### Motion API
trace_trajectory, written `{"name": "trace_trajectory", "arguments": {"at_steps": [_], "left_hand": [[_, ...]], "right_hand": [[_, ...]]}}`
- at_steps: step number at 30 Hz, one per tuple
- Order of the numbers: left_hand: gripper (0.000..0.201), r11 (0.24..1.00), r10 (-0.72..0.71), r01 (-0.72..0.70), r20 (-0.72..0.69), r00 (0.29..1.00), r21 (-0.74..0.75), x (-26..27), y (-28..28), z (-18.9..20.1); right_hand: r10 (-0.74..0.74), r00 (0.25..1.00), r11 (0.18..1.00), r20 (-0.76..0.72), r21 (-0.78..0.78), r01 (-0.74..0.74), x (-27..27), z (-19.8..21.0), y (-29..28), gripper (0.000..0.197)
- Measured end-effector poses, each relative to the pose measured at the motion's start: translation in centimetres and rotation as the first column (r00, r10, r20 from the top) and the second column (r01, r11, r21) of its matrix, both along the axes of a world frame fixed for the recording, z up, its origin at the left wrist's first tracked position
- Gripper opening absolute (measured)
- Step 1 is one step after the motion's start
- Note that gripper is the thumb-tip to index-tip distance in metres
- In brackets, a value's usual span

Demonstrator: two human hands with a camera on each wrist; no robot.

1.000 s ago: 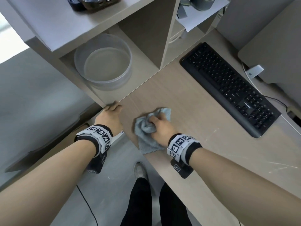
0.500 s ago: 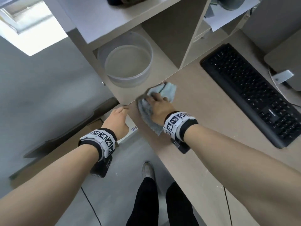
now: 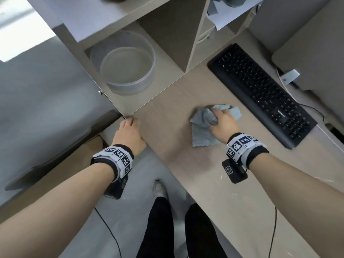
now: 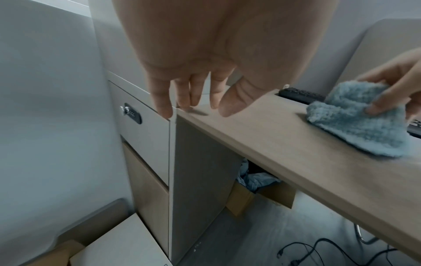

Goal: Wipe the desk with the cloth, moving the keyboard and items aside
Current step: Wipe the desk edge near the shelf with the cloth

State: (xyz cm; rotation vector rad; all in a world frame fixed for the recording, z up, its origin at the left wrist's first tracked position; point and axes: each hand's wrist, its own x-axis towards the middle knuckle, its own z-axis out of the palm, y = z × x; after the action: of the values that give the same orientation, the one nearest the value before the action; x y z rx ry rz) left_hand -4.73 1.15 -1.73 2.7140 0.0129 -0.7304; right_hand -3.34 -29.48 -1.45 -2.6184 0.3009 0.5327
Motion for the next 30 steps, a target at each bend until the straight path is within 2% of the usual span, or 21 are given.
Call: {"name": "trace_trajectory", "arguments": {"at_steps": [3, 6, 9, 11, 13, 15, 19, 21, 23, 25, 28, 30], "left_hand": [[0.059, 0.999, -0.035, 0.035, 0.022, 0.999, 0.020, -1.2, -1.0, -0.3], [0.058, 0.999, -0.032, 0.031, 0.051, 0.998, 0.008, -2.8, -1.8, -0.5], [0.059, 1.000, -0.014, 0.014, 0.050, 0.999, 0.010, -4.1, -2.4, -0.4], [0.063, 1.000, 0.004, -0.004, 0.034, 0.999, 0.011, -4.8, -2.6, -0.4], [0.067, 1.000, -0.008, 0.007, 0.008, 1.000, 0.023, -5.3, -2.6, -0.5], [0.069, 0.998, -0.037, 0.037, -0.020, 0.999, 0.043, -5.8, -2.7, -0.5], [0.068, 0.996, -0.045, 0.048, -0.045, 0.998, 0.070, -6.6, -3.3, -0.3], [0.069, 0.996, -0.027, 0.032, -0.061, 0.998, 0.081, -6.8, -3.7, -0.3], [0.069, 0.994, -0.020, 0.029, -0.082, 0.996, 0.103, -6.8, -3.9, -0.4], [0.068, 0.992, -0.006, 0.018, -0.097, 0.995, 0.125, -6.6, -4.2, -0.4], [0.063, 0.991, 0.019, -0.008, -0.082, 0.996, 0.135, -6.1, -4.8, -0.2], [0.063, 0.991, 0.058, -0.051, -0.056, 0.997, 0.122, -5.9, -5.0, -0.4]], "right_hand": [[0.042, 0.996, 0.998, -0.081, -0.049, -0.046, -2.8, -0.9, -0.6, 0.059], [0.222, 0.973, 0.975, -0.065, 0.005, -0.222, -6.4, -2.1, 3.4, 0.055], [0.419, 0.907, 0.900, -0.039, 0.149, -0.409, -10.1, -2.2, 8.3, 0.059], [0.460, 0.886, 0.847, -0.054, 0.326, -0.420, -11.6, -1.4, 9.8, 0.057], [0.413, 0.909, 0.840, -0.062, 0.410, -0.354, -11.6, -0.4, 9.1, 0.057], [0.277, 0.960, 0.888, -0.032, 0.390, -0.243, -10.8, 0.6, 6.4, 0.058], [0.020, 0.998, 0.991, 0.060, 0.128, -0.027, -8.2, 0.9, -1.3, 0.057], [-0.081, 0.996, 0.997, 0.034, 0.006, 0.080, -7.6, 0.3, -4.2, 0.056], [-0.134, 0.991, 0.989, -0.026, -0.062, 0.132, -8.2, -0.3, -4.6, 0.055], [-0.090, 0.994, 0.996, -0.064, -0.019, 0.089, -9.8, -1.1, -2.5, 0.055], [0.172, 0.979, 0.977, -0.113, 0.150, -0.154, -12.9, -1.7, 2.0, 0.057], [0.235, 0.965, 0.954, -0.114, 0.219, -0.207, -13.6, -2.1, 2.2, 0.056]]}}
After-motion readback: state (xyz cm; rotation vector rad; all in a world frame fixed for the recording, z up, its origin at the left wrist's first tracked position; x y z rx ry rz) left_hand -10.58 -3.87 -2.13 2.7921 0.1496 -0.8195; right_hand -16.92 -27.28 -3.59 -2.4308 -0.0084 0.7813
